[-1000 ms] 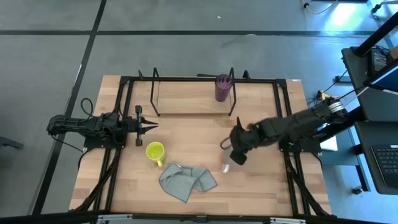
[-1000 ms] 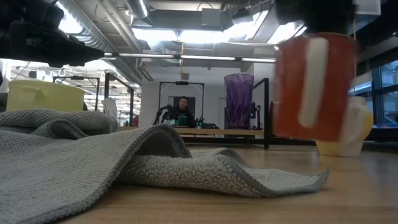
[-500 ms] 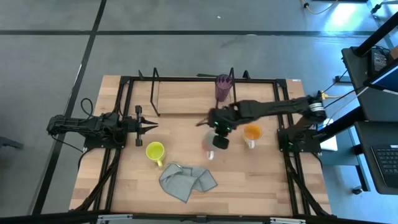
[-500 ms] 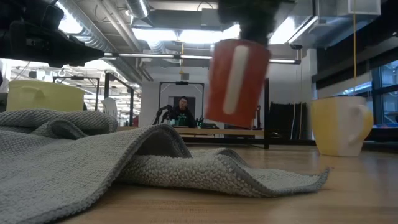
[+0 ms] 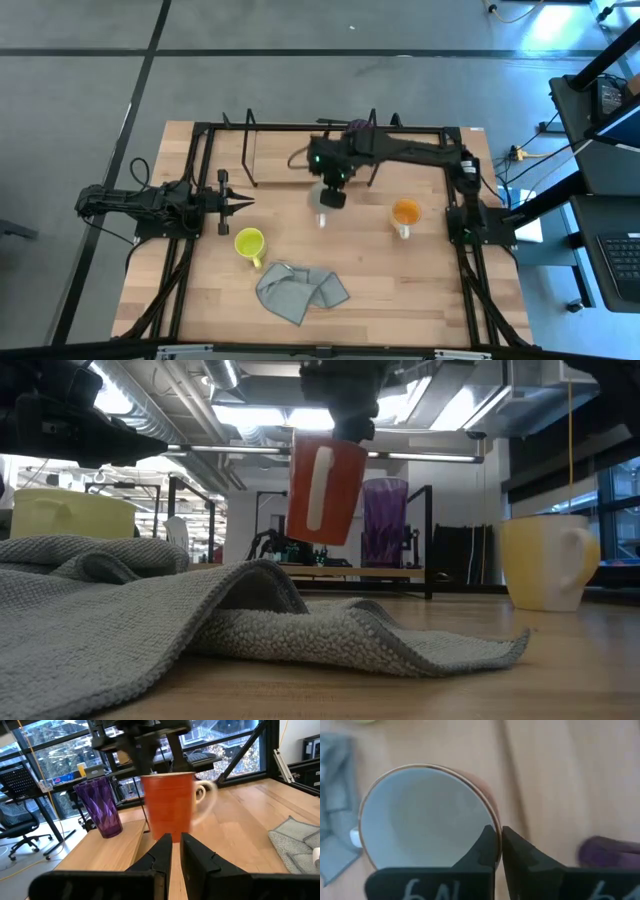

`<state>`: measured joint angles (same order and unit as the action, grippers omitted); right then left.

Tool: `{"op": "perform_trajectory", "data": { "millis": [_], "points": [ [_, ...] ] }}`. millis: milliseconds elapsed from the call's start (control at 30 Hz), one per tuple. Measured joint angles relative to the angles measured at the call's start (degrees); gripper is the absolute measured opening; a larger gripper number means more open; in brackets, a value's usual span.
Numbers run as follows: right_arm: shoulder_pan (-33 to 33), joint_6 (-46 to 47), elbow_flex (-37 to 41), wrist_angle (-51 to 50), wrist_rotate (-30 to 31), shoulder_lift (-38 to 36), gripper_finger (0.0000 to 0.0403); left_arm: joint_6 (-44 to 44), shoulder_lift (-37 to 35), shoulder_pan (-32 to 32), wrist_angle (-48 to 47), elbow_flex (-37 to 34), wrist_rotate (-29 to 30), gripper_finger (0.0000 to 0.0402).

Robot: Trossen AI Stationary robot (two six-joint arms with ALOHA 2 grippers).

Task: Stack small to large cups/mugs on shelf
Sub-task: Put the orange mug on the shelf

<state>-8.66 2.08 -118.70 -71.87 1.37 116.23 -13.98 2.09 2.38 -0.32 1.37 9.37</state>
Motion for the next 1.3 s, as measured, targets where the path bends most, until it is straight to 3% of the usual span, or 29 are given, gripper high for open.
{"op": "perform_trajectory", "data": {
  "millis": [400, 800, 1300],
  "points": [
    [-7.29, -6.96, -3.19, -0.21, 3.56, 1.38, 0.0015, 0.02, 0.0, -0.01, 0.0, 0.0, 0.02, 0.0033],
    [-11.04, -6.9, -2.97, 5.31, 7.02, 3.74, 0.0015, 0.0, -0.01, -0.01, 0.0, 0.02, 0.02, 0.0033],
    [-15.33, 3.82, -2.95, 2.56, -0.02, 4.69, 0.0015, 0.0, 0.0, 0.0, 0.0, 0.01, 0.02, 0.0033]
  ]
}}
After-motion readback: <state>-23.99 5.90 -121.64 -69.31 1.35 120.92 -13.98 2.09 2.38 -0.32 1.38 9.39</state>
